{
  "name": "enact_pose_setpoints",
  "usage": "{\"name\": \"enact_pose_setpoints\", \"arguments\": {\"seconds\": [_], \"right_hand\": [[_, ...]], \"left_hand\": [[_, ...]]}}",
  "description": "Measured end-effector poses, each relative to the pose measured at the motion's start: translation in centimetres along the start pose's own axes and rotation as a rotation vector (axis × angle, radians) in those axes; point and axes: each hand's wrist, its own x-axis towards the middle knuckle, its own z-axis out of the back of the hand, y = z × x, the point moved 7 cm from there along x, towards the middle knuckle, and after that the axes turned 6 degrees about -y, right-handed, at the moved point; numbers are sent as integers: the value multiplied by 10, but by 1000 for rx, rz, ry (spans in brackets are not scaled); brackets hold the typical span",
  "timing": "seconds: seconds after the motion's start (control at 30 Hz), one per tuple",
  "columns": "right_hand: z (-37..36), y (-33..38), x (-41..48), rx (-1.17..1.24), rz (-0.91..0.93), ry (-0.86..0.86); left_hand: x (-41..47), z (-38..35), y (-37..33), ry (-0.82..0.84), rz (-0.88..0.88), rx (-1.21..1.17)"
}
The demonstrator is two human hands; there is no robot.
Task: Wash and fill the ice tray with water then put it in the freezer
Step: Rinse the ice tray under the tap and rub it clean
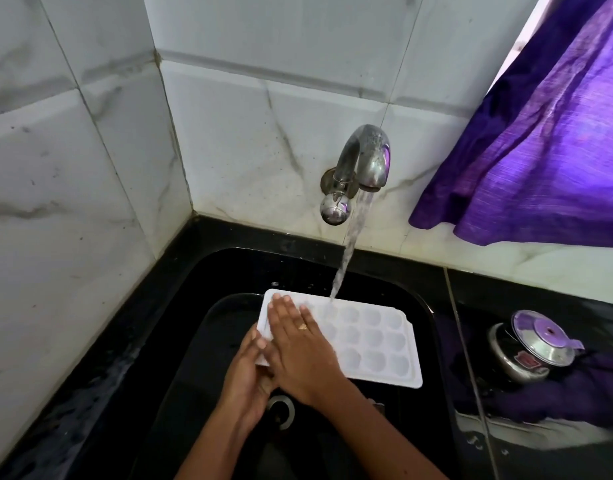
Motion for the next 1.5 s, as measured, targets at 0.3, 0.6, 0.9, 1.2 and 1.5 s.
{"name": "enact_pose_setpoints", "arguments": {"seconds": [0.3, 0.6, 0.9, 1.2, 1.5], "right_hand": [[10, -88, -18, -41, -287, 81], [5, -5, -31, -126, 278, 81], [67, -44, -4, -162, 157, -48], [53, -76, 44, 143, -181, 69], [6, 22, 4, 159, 119, 79]], "left_hand": [[11, 27, -16, -56, -89, -55], [20, 42, -17, -190, -23, -72], [15, 52, -35, -183, -29, 581], [-5, 20, -43, -6, -205, 593], [10, 4, -24, -41, -112, 335]]}}
